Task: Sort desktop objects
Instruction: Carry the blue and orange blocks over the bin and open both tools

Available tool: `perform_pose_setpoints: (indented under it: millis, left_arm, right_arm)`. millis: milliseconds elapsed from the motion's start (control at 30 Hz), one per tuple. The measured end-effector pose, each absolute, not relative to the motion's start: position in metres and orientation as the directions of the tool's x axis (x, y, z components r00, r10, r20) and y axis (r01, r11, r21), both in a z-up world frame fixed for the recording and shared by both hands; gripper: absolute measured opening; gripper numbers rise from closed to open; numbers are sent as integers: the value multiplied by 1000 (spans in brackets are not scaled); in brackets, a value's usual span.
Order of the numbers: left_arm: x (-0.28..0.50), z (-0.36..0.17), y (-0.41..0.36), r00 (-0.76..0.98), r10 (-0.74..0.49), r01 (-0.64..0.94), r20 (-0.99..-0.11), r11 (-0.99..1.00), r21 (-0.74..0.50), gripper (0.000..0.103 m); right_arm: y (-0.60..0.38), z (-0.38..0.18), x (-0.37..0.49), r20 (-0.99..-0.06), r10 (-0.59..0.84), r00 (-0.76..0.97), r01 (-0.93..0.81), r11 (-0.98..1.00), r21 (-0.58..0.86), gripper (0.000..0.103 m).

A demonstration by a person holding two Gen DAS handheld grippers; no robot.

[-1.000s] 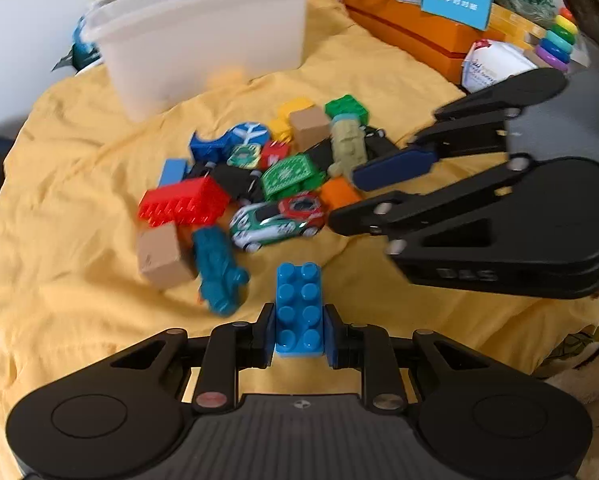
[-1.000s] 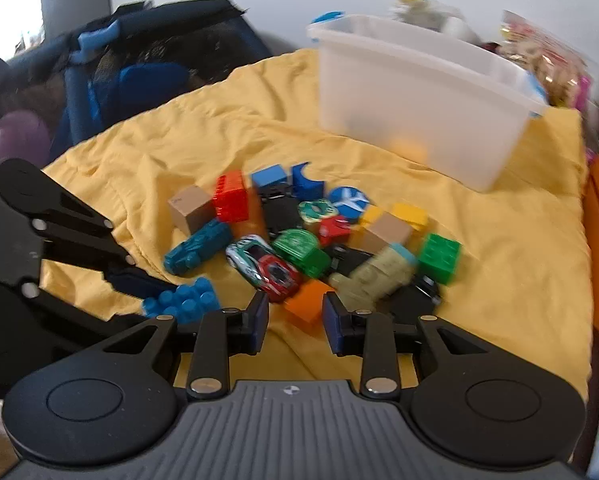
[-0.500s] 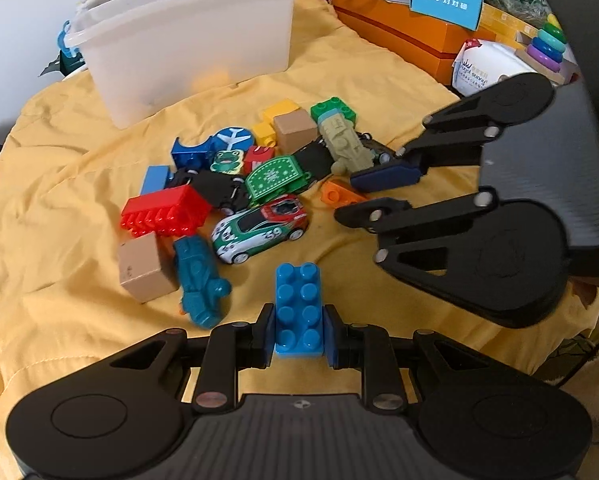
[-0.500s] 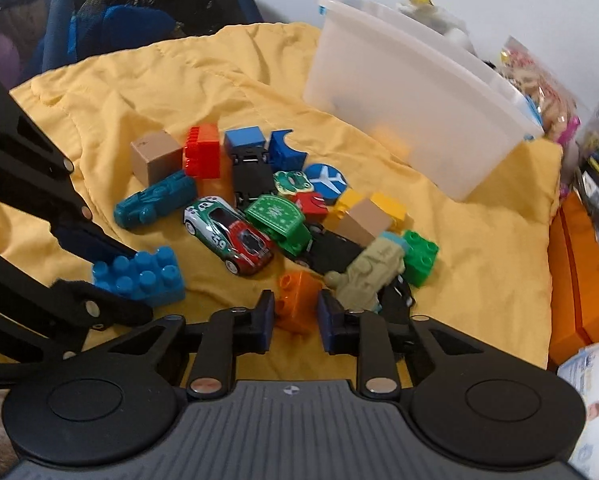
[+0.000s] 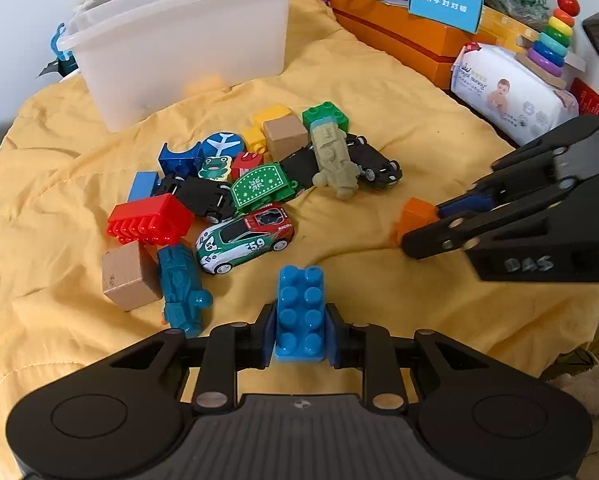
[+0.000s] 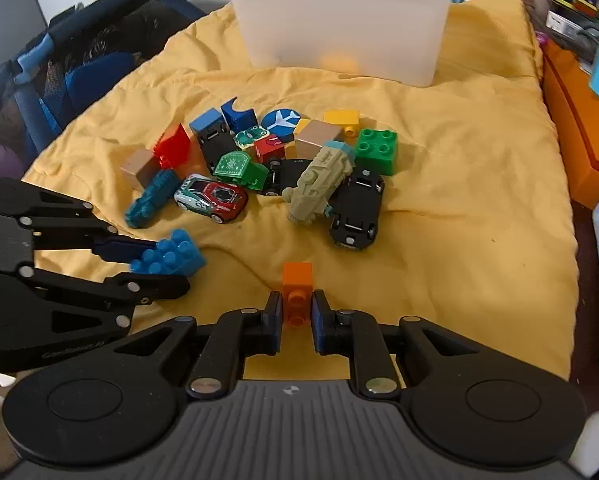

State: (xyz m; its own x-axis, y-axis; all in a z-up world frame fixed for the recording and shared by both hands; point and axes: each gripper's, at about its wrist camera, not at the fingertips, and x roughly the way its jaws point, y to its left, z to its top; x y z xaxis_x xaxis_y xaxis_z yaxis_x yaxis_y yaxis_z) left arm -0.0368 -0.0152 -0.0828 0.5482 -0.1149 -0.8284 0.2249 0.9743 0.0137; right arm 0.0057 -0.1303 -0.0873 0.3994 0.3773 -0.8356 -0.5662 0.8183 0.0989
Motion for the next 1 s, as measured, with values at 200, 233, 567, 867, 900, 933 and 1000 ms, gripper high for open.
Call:
perform_pose_setpoints:
  millis: [200, 233, 567, 867, 900, 933, 1000]
  left_arm:
    - [-43, -81, -16, 554, -108, 222, -825, 975, 22, 28]
    - [-44, -81, -15, 555, -110, 219, -825, 976, 17, 28]
    - [-36, -45, -14, 637, -93, 218, -765, 974, 63, 27]
    - [21, 22, 4, 774, -36, 138, -632, 984, 114, 27]
    - [28, 29, 6, 786, -30, 130, -618, 985, 117, 27]
    - [37, 38, 11, 798, -19, 118, -602, 985, 125, 27]
    - [56, 51, 18, 813, 1, 96, -583, 986, 135, 27]
  right_arm:
    - [-128, -96, 1, -809, 384, 445, -590, 806, 58, 26]
    - [-130, -95, 1, -807, 390, 443, -593, 803, 63, 26]
    - [-137, -75, 10, -780, 415, 468, -594, 801, 70, 17]
    - [-124, -22, 70, -679, 438, 589, -574, 818, 29, 17]
    - [-121, -17, 76, -668, 432, 606, -573, 820, 11, 17]
    - [-119, -12, 83, -654, 430, 622, -570, 821, -3, 17]
    - [-115, 1, 101, -621, 436, 651, -566, 824, -15, 17]
